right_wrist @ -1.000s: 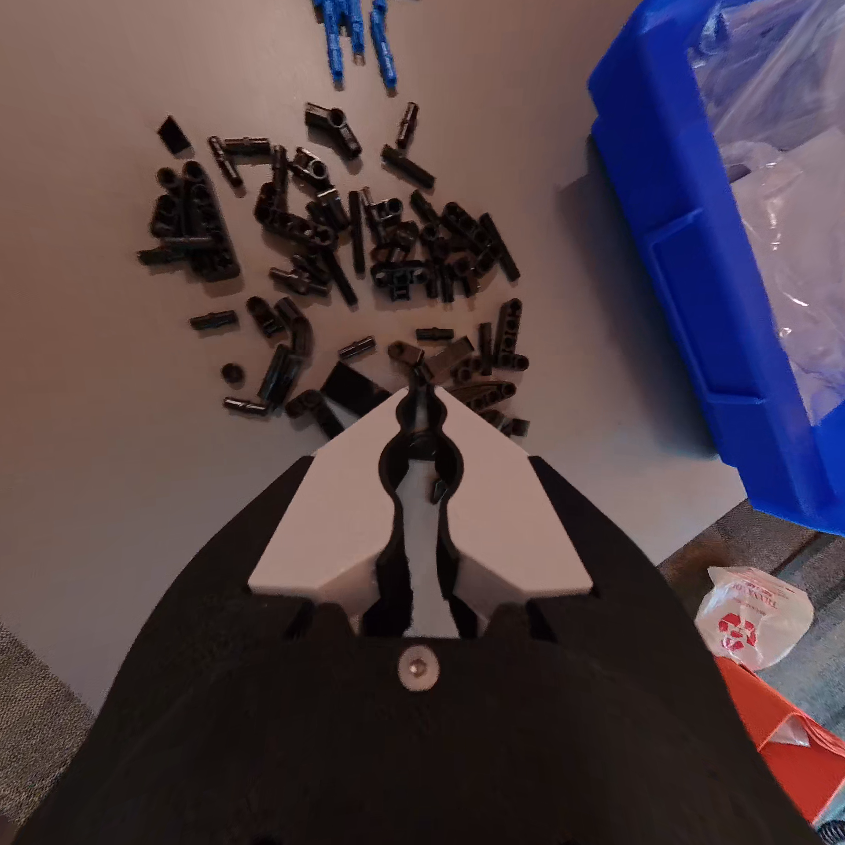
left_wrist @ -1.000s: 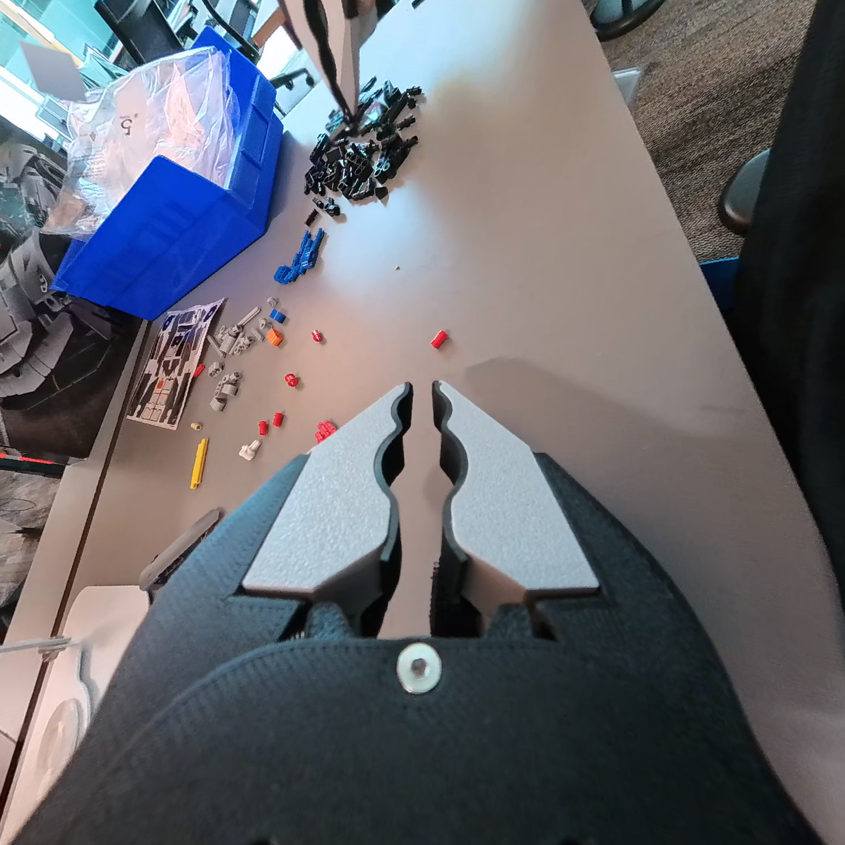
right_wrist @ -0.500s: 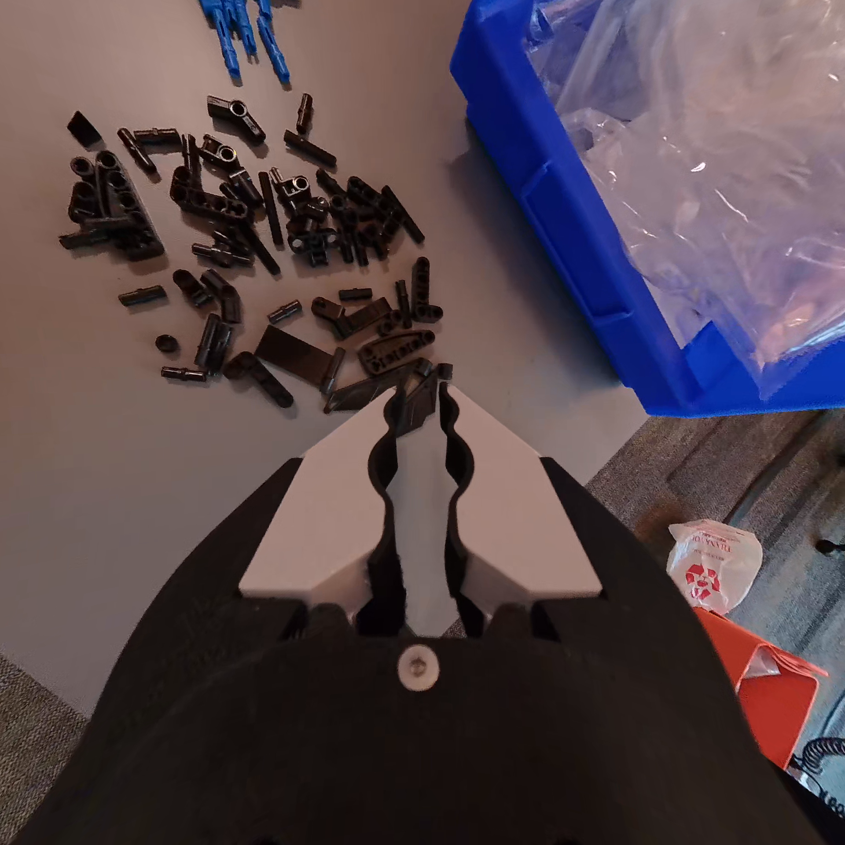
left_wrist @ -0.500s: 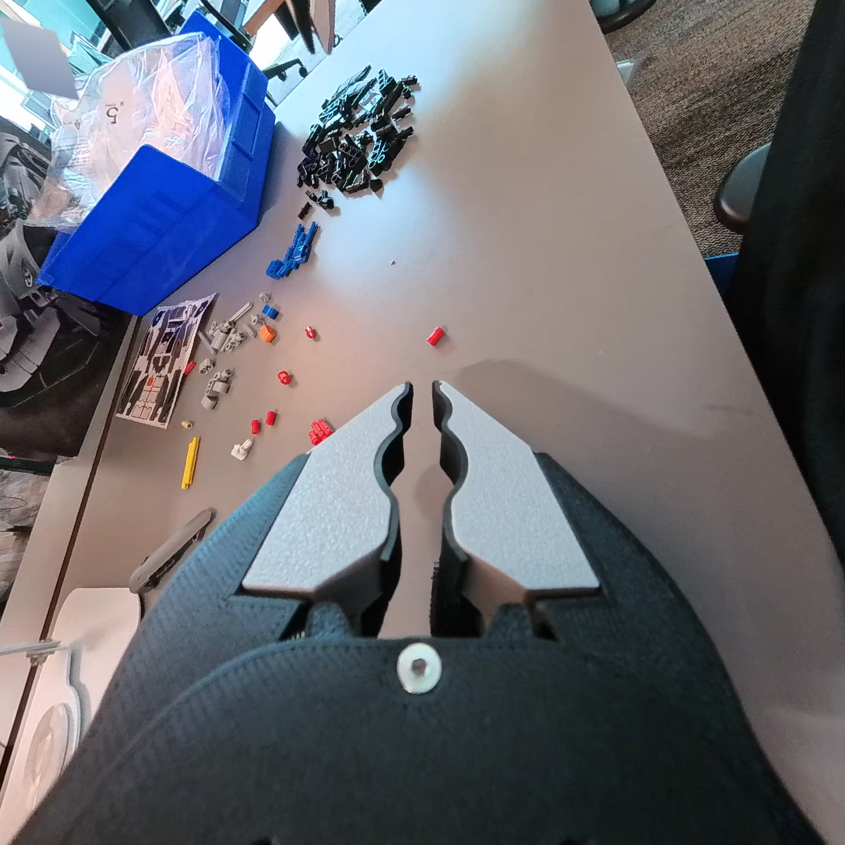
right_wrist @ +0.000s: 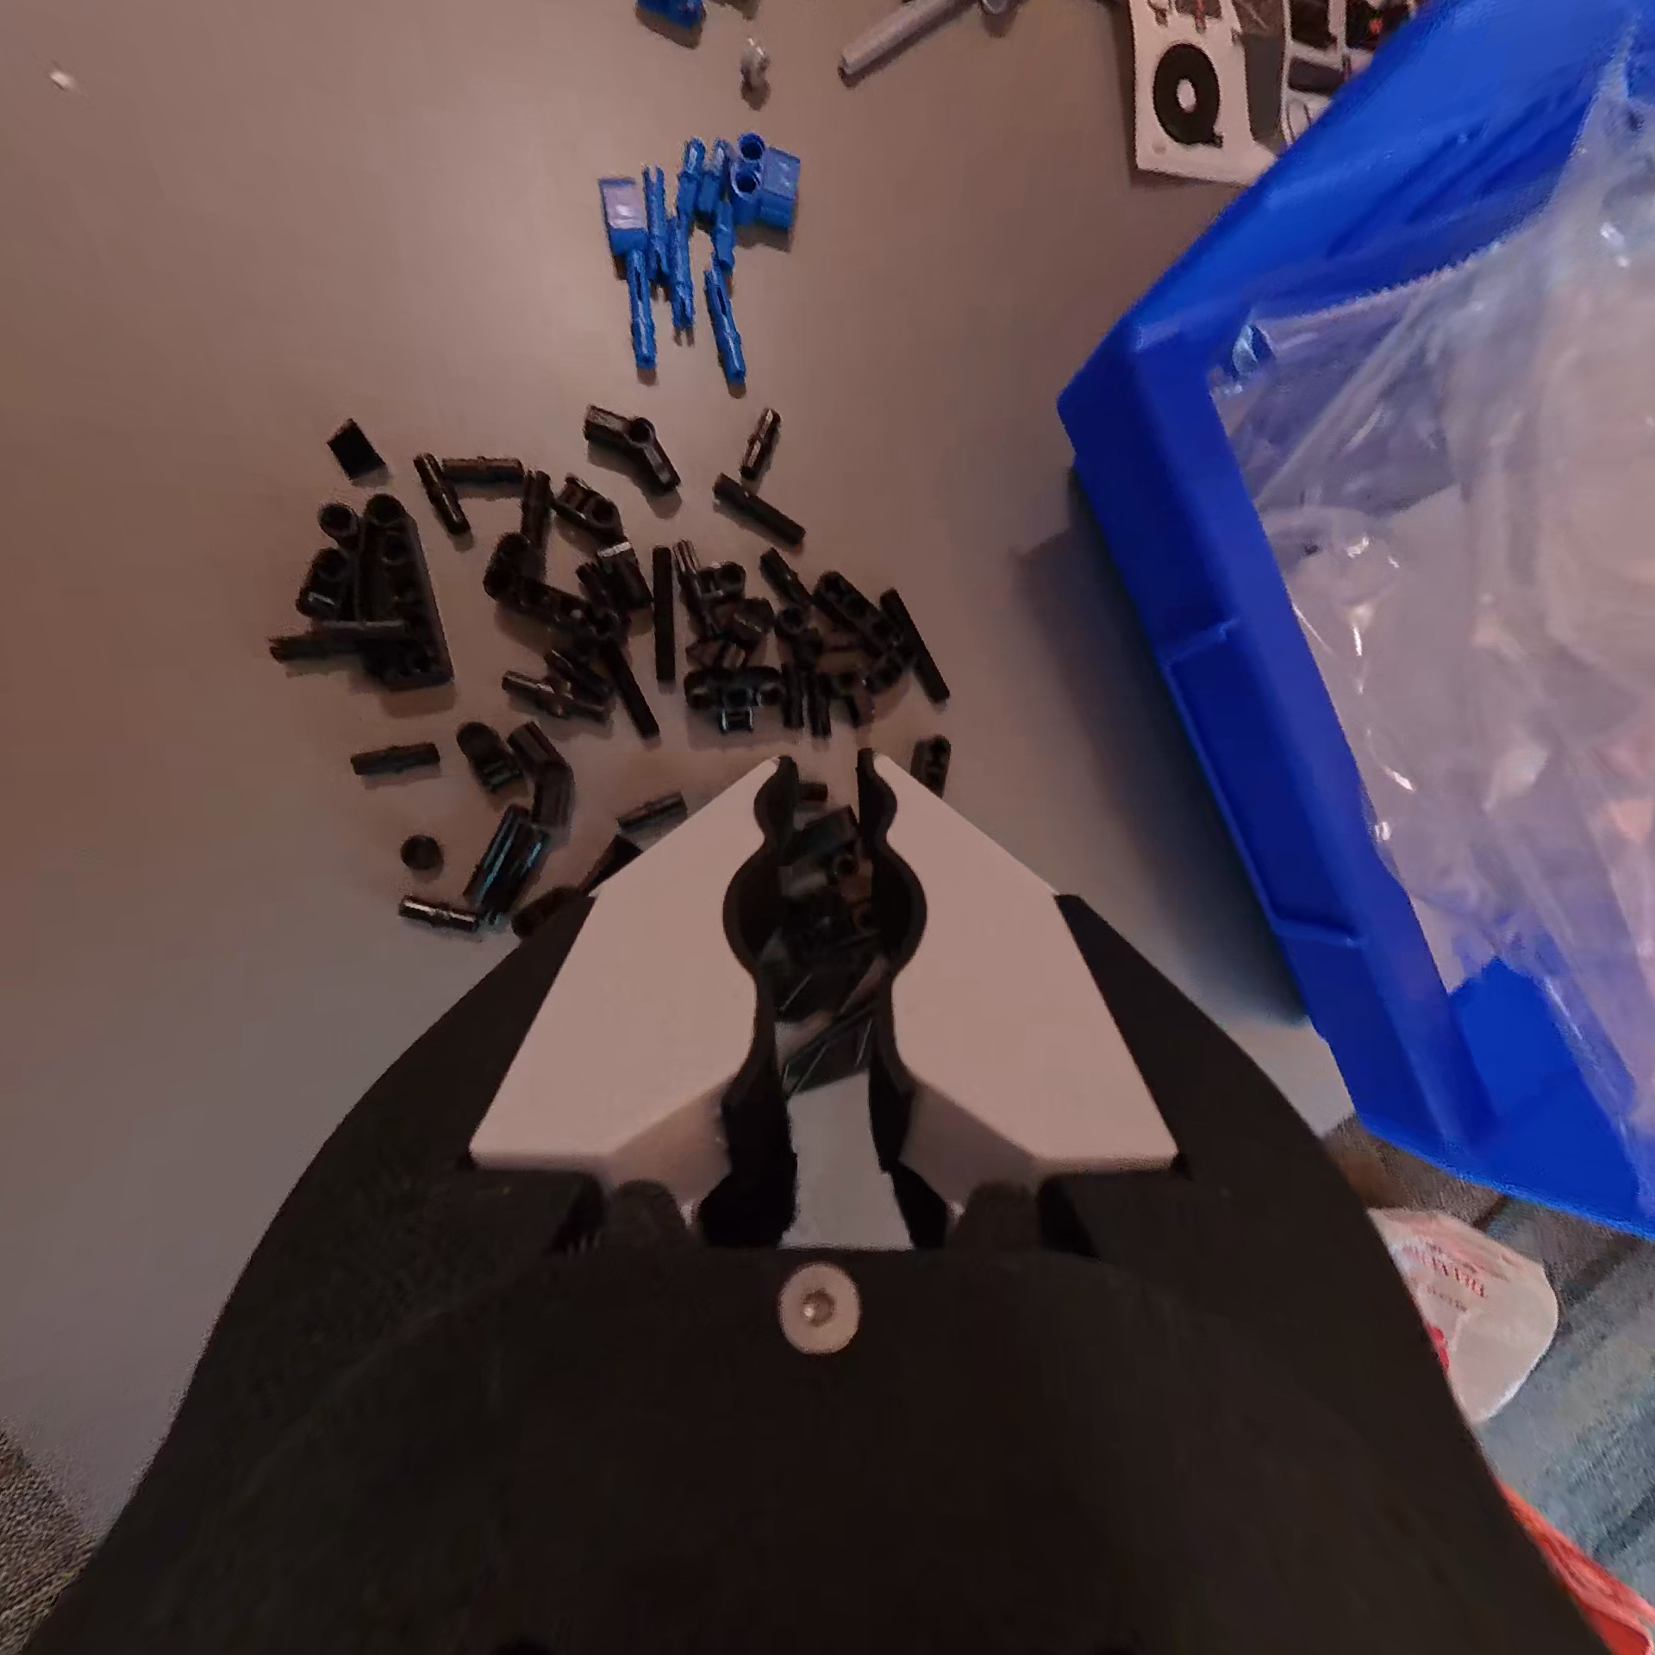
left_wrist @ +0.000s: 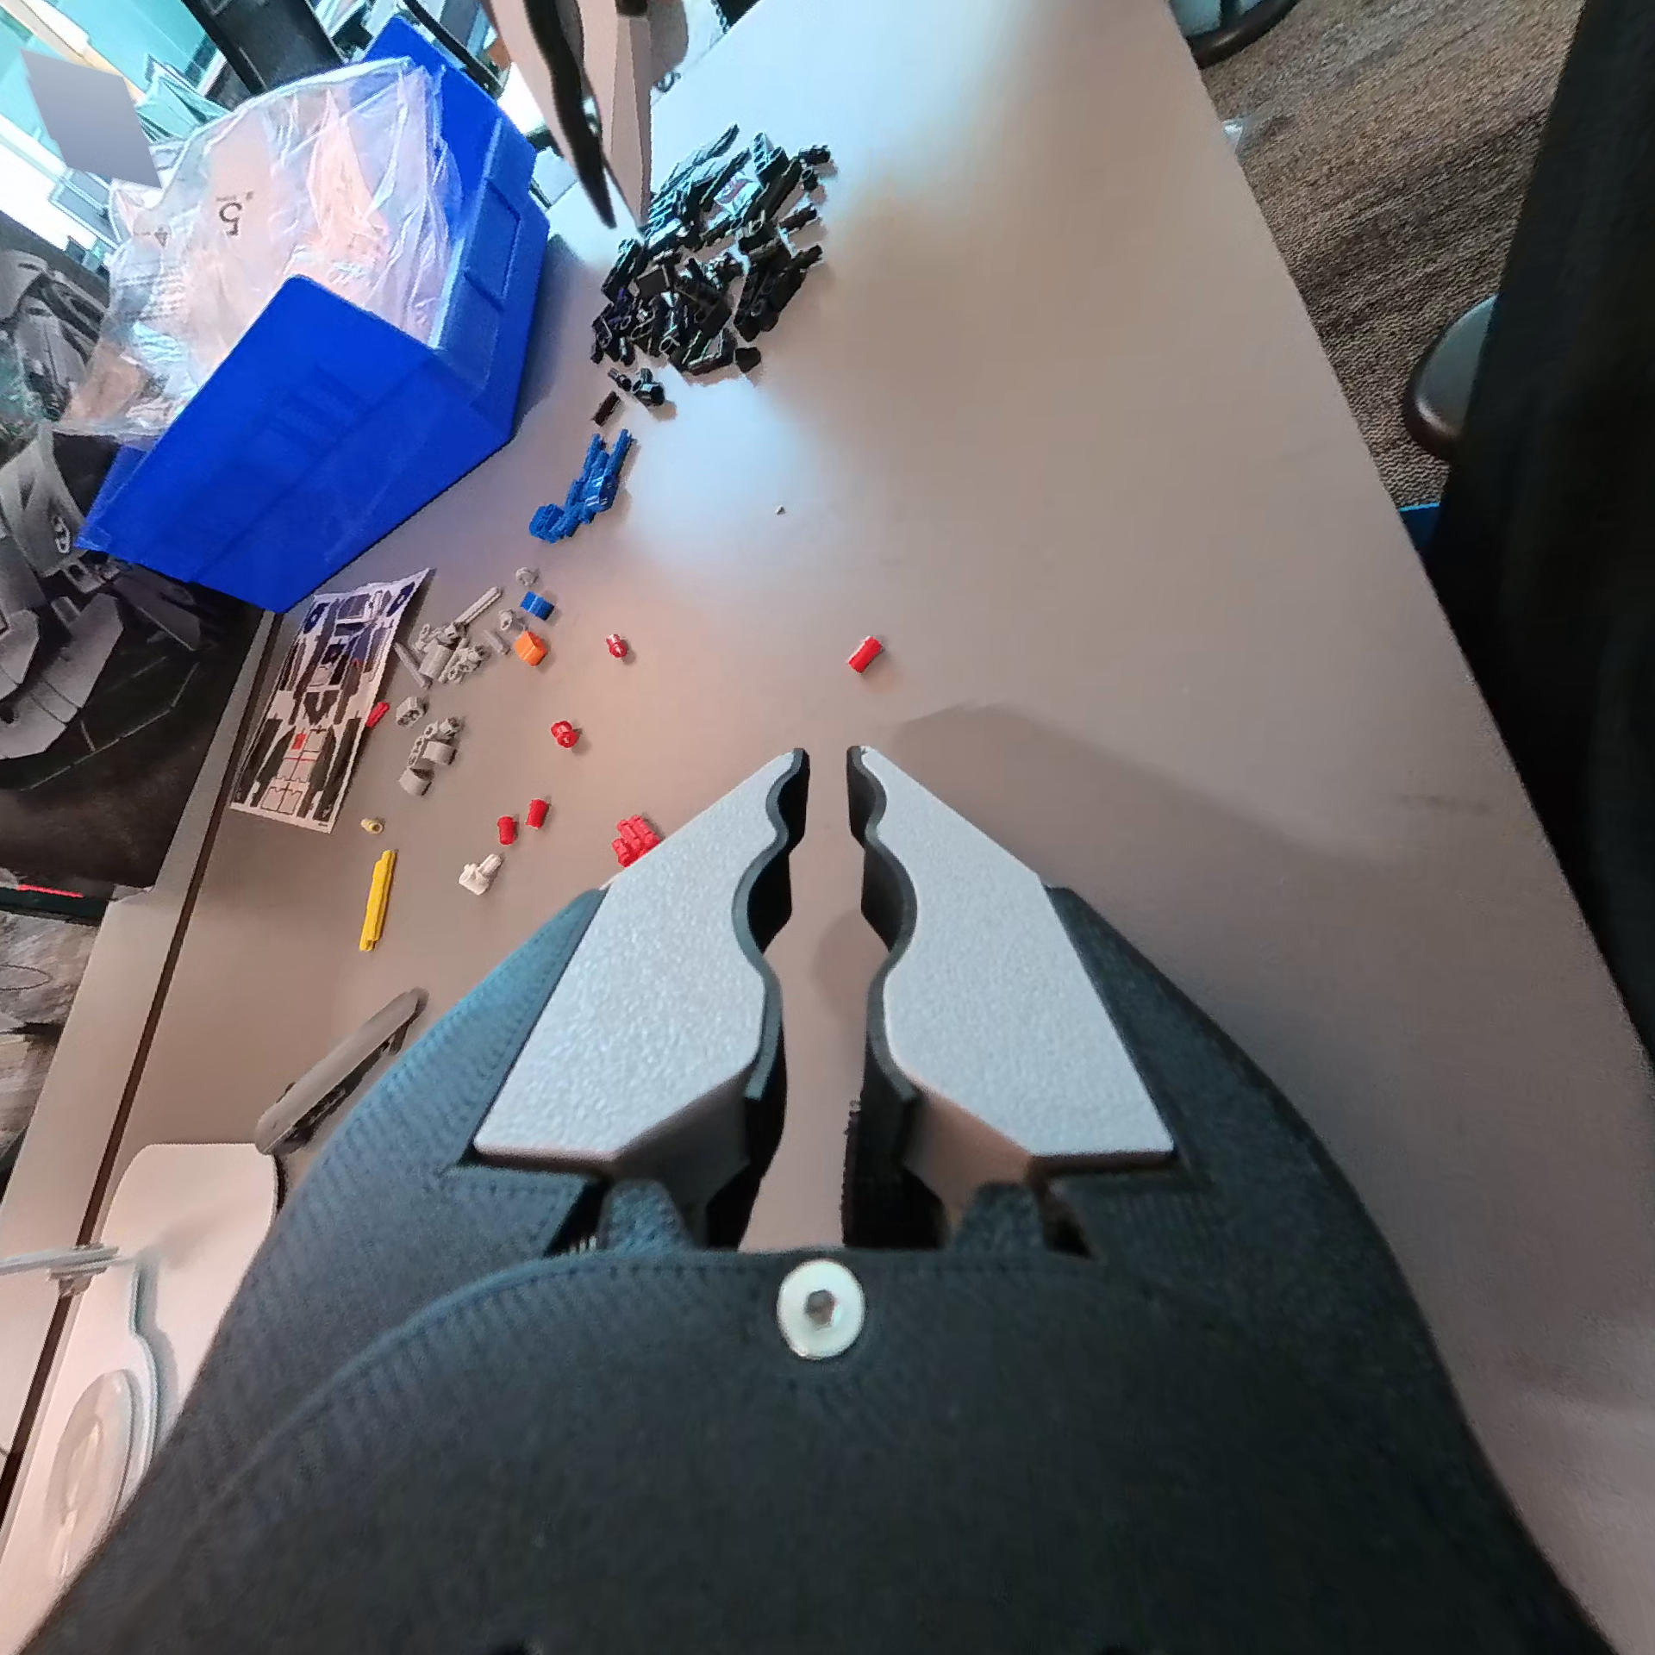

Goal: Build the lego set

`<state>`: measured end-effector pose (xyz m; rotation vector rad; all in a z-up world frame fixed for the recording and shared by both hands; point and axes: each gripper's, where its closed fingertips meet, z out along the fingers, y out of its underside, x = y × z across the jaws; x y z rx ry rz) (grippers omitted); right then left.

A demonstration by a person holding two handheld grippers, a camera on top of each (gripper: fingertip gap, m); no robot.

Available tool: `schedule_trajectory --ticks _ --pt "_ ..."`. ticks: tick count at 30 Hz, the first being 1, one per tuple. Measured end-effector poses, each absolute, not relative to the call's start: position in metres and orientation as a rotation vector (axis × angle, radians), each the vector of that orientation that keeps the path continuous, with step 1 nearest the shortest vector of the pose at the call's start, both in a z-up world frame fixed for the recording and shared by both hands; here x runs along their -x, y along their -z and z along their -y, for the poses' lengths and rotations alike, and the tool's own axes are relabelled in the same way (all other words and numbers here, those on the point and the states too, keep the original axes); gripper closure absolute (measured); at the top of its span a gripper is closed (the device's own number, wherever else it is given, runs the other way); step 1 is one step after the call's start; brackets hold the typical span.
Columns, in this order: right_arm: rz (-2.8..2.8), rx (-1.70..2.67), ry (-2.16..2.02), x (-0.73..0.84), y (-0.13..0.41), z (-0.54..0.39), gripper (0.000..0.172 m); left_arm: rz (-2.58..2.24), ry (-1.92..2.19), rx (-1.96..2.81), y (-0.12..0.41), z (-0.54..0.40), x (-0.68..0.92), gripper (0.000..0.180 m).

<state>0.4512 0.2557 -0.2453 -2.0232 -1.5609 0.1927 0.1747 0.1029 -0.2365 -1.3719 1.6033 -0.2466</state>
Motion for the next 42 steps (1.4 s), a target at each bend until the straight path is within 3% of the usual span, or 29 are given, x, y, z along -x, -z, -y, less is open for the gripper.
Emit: schedule_trajectory --ticks 21,42 --pt "1.623 1.996 -0.225 -0.428 0.254 -0.271 0.161 -1.604 0.249 1.388 0.24 -0.105 -0.174 0.174" --pt "1.744 1.916 -0.394 -0.401 0.252 -0.224 0.165 -1.606 0.249 1.394 0.242 -0.106 -0.174 0.174"
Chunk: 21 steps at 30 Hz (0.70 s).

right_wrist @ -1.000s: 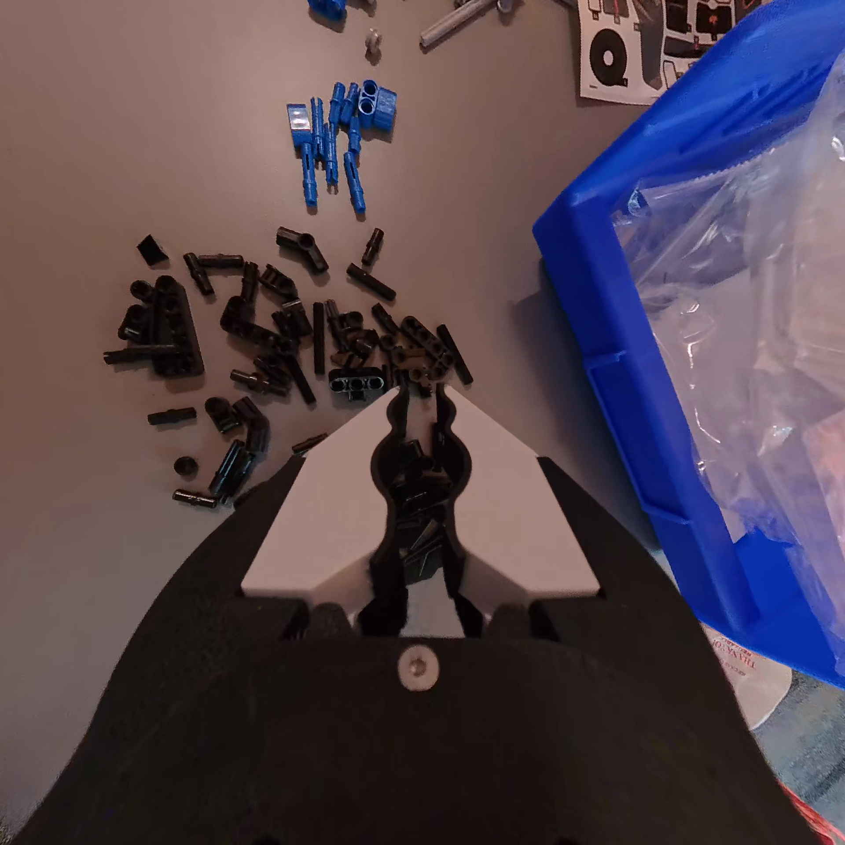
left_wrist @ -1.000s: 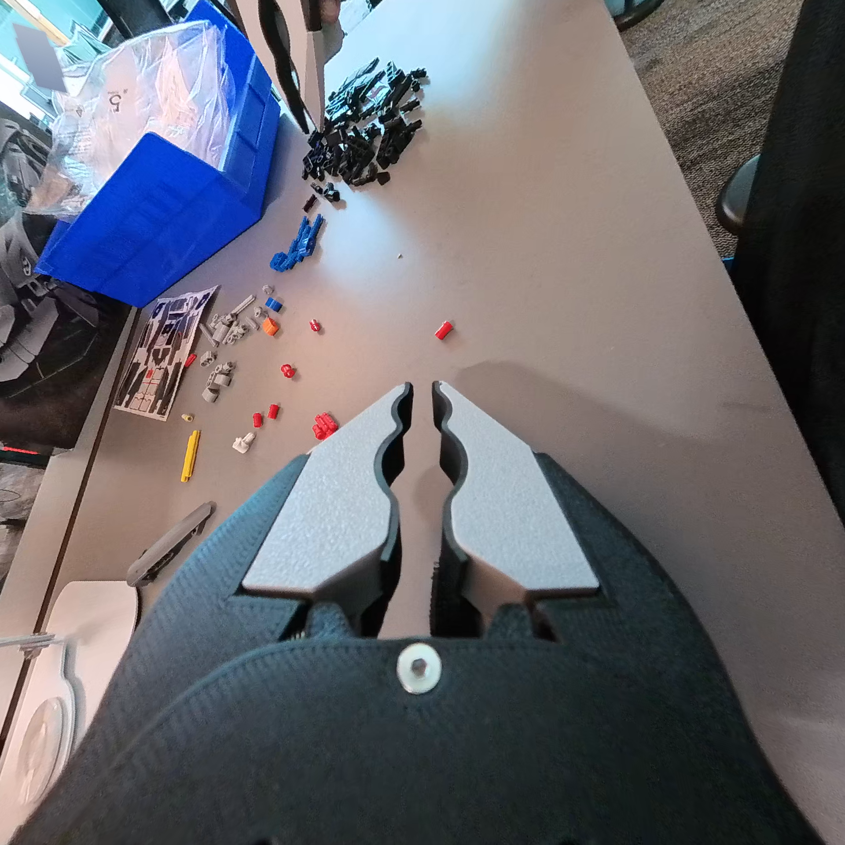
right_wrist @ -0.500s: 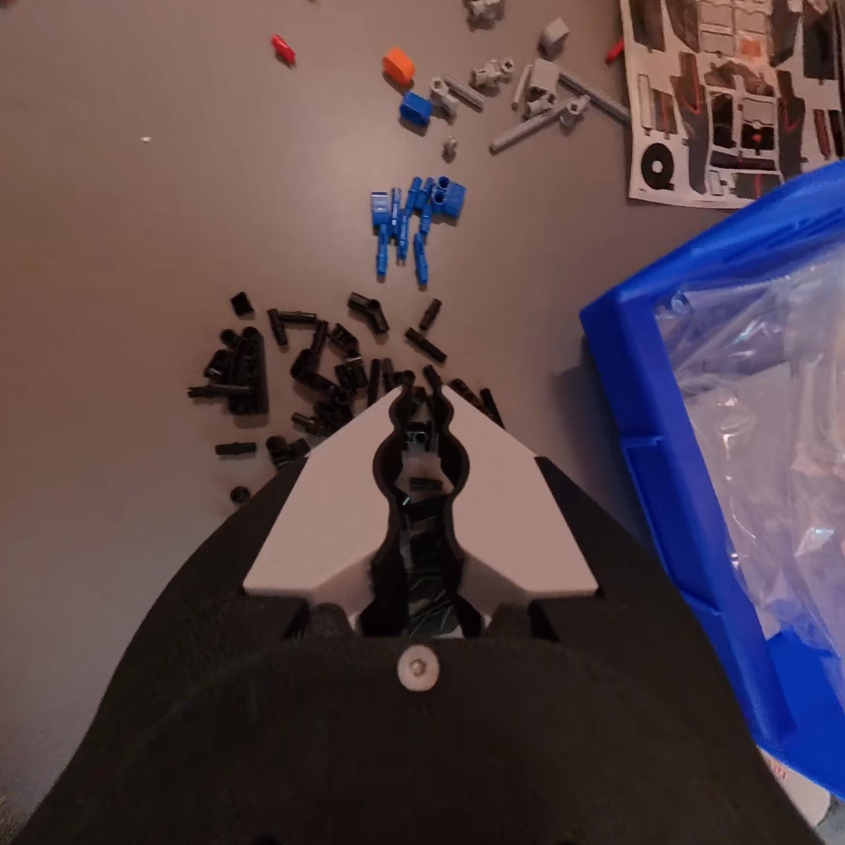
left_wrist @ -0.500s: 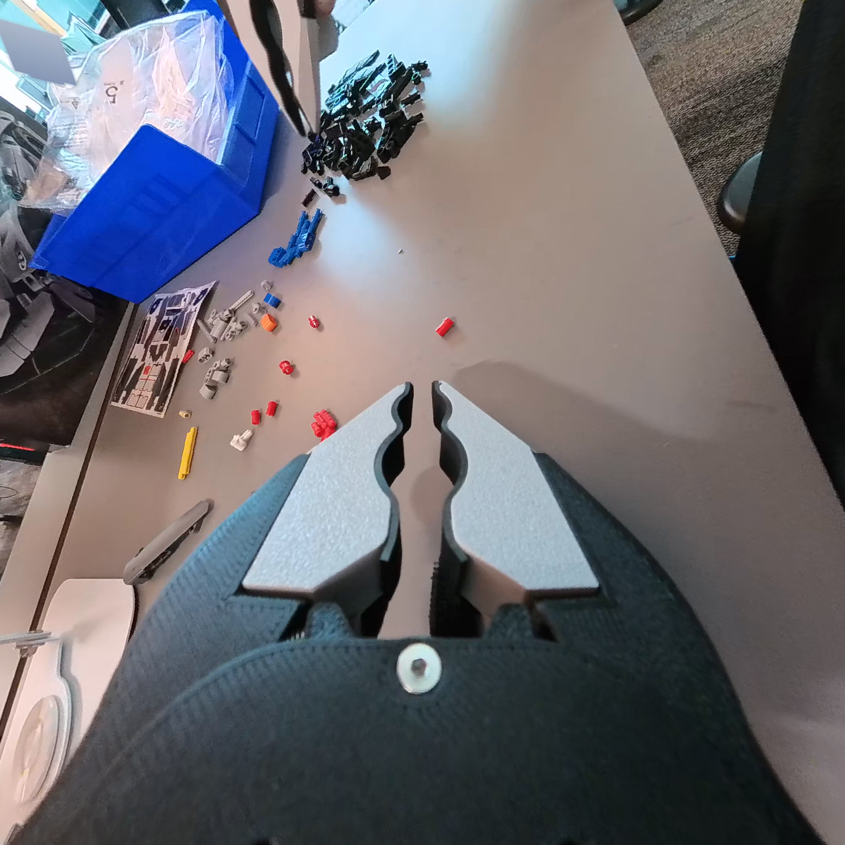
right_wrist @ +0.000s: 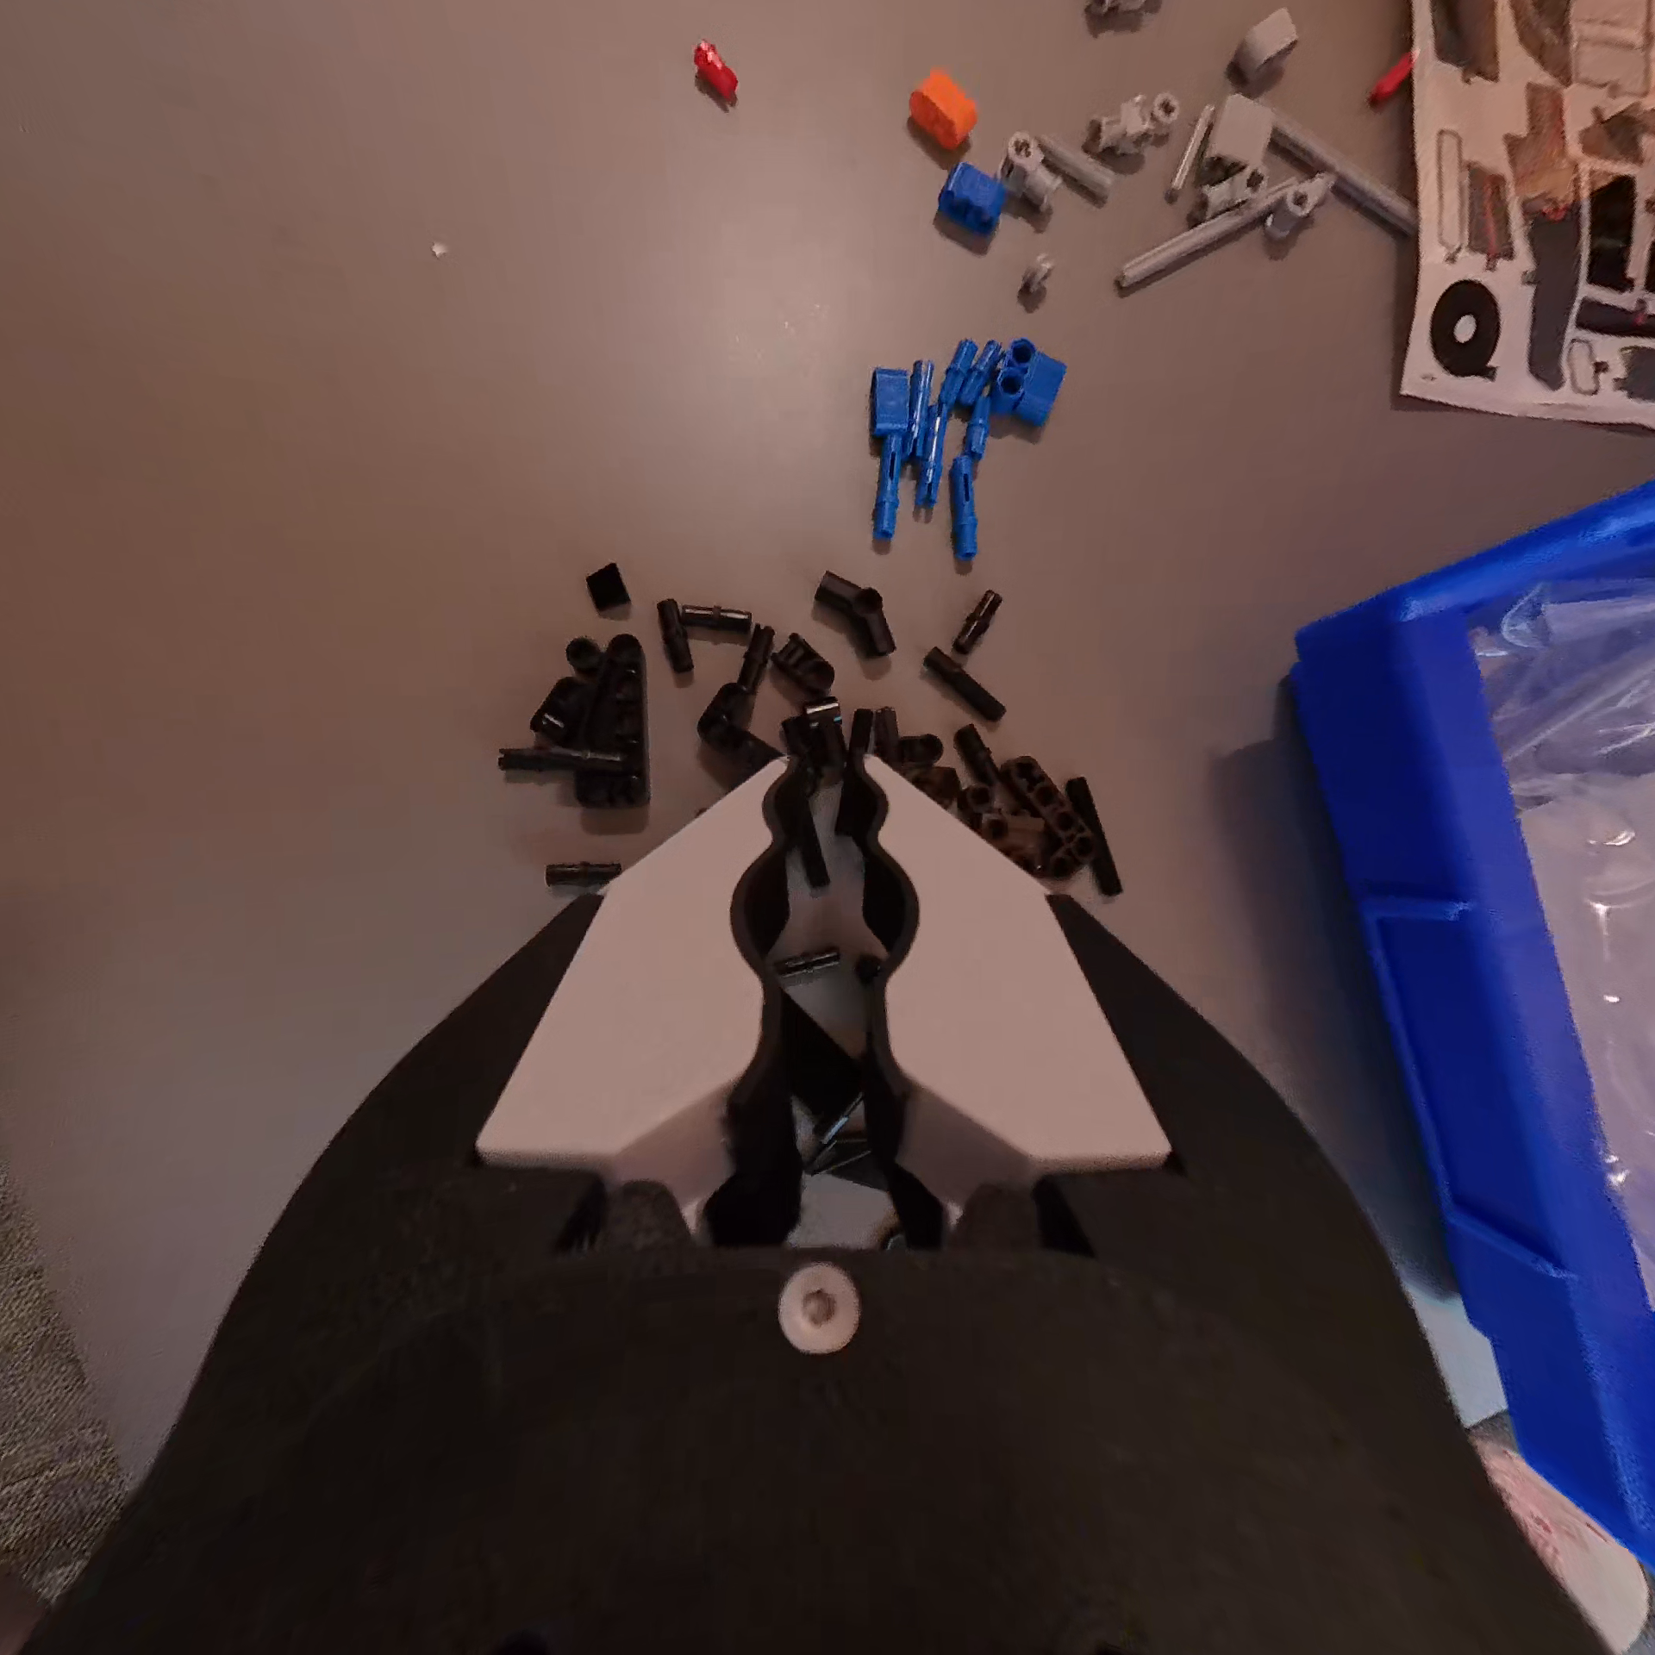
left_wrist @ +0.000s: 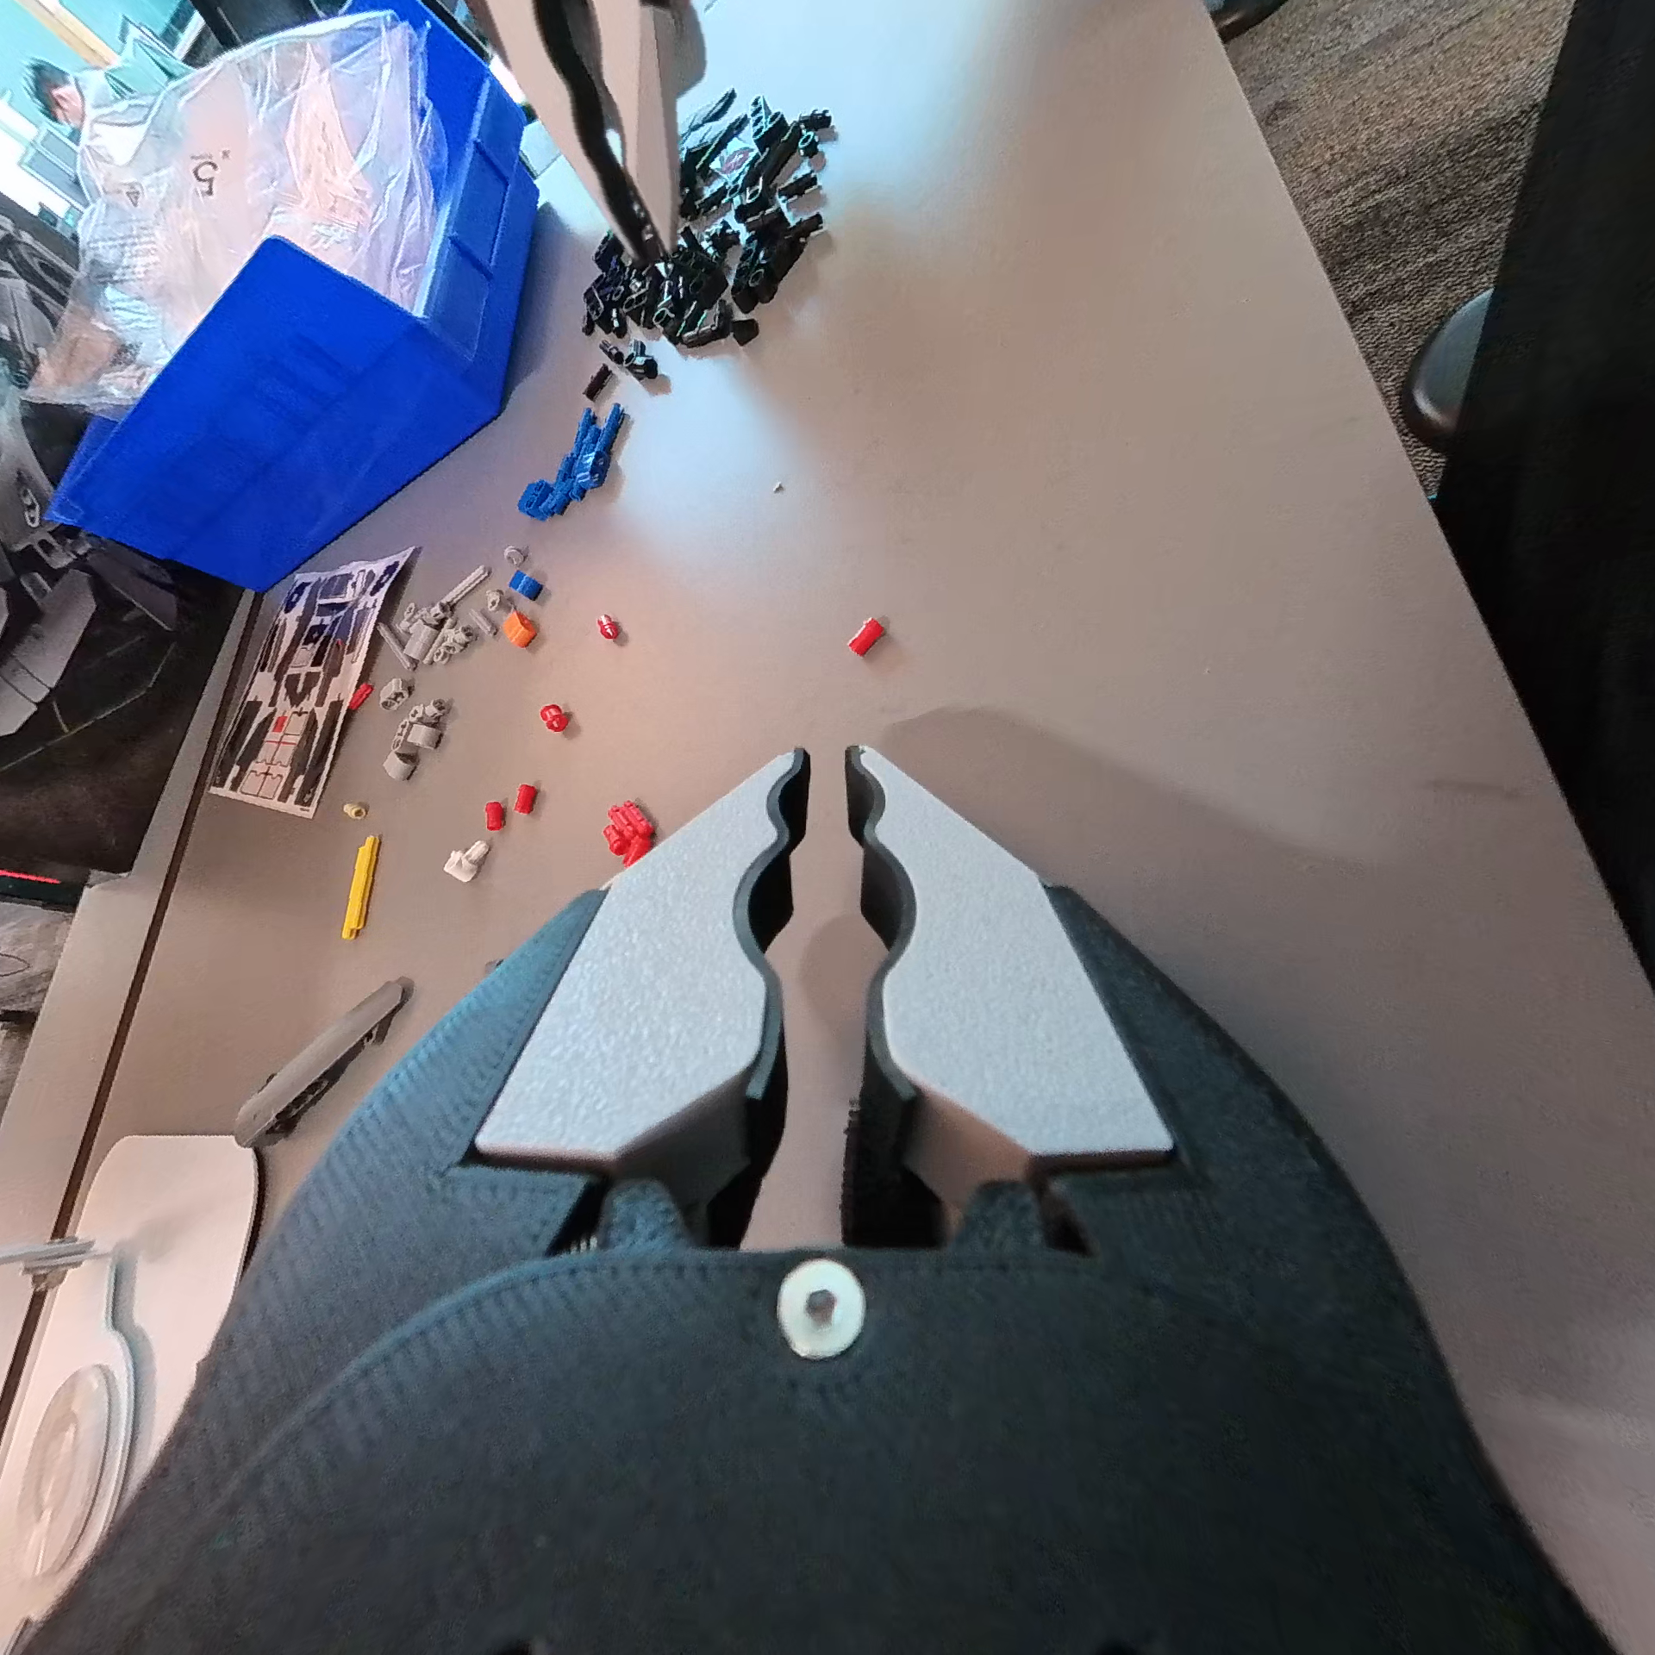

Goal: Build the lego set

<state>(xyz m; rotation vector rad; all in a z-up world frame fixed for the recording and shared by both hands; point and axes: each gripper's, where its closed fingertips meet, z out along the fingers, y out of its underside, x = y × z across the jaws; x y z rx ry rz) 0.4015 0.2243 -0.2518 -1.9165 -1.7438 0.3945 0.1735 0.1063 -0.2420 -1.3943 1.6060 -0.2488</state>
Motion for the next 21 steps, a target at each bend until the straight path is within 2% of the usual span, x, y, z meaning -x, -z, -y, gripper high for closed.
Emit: schedule_trajectory --ticks 10,21 --pt "1.765 1.942 -0.35 -0.41 0.254 -0.216 0.168 -1.611 0.246 1.395 0.243 -0.106 -0.173 0.174" --pt "1.83 1.894 -0.33 -0.39 0.26 -0.229 0.164 -1.611 0.236 1.397 0.243 -0.107 -0.172 0.175"
